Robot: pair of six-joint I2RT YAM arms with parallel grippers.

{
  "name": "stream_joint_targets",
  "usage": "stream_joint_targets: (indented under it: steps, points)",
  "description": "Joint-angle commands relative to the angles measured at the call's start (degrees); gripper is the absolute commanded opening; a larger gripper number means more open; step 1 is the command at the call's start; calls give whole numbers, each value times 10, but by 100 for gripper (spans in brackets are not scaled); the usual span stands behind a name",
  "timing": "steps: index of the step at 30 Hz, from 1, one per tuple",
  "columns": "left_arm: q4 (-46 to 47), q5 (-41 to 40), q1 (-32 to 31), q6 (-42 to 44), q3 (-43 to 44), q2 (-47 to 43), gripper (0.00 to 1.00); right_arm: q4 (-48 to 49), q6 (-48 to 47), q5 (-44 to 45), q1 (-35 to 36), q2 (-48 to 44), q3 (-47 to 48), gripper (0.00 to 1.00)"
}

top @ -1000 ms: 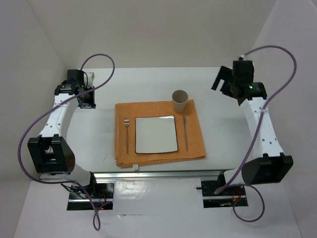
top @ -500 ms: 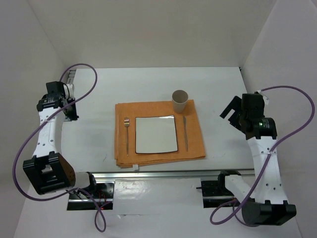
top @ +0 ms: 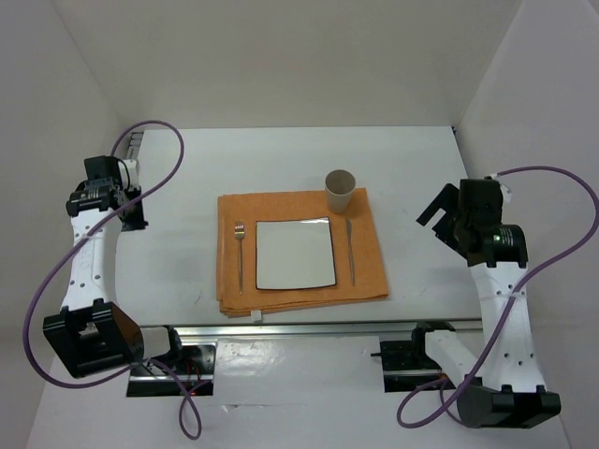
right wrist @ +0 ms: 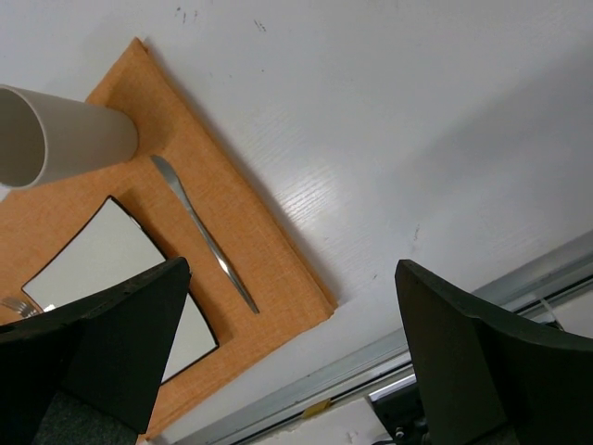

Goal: Set the dinner table for one person

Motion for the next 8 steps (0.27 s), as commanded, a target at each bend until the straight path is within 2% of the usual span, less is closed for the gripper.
stream_joint_targets:
  steps: [1,8]
  points:
    - [-6,8,0,12,13,-18,31,-17,4,5,1,-20,18,100]
    - [-12,14,0,12,18,-24,31,-20,7,6,1,-25,29,100]
